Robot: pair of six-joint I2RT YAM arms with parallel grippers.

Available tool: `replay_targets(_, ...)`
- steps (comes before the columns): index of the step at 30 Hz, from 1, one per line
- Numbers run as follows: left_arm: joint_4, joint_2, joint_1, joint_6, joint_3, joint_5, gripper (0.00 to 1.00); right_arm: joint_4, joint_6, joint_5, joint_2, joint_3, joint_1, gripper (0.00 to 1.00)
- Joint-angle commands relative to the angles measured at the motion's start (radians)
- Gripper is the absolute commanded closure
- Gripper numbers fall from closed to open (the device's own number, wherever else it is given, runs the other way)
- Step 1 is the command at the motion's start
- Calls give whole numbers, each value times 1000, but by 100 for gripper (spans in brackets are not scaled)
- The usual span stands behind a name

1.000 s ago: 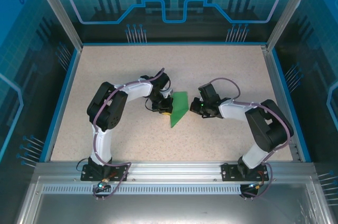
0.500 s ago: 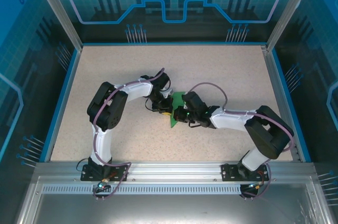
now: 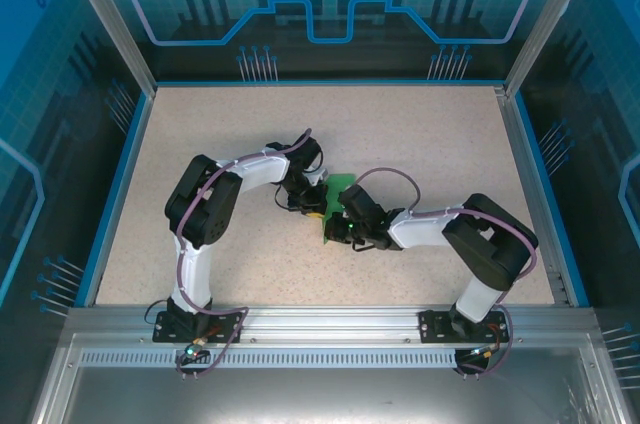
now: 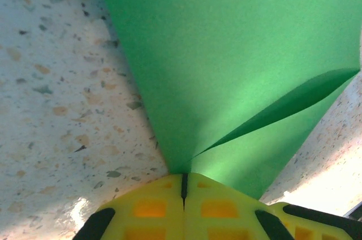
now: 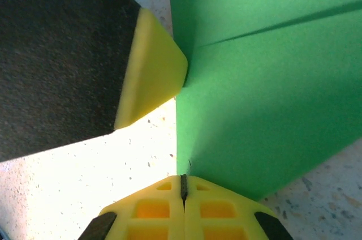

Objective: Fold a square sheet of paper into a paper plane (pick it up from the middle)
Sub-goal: Third fold the triangle at the center of the table.

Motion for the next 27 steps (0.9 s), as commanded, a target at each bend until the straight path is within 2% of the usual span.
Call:
replay_targets(1,-27,75,3,20,-18,-129,95,12,15,-3,19,-16,22,100)
replay_targets(27,-23,94,2,18,-20,-129,95,3,24,17,-19,-5,87,99)
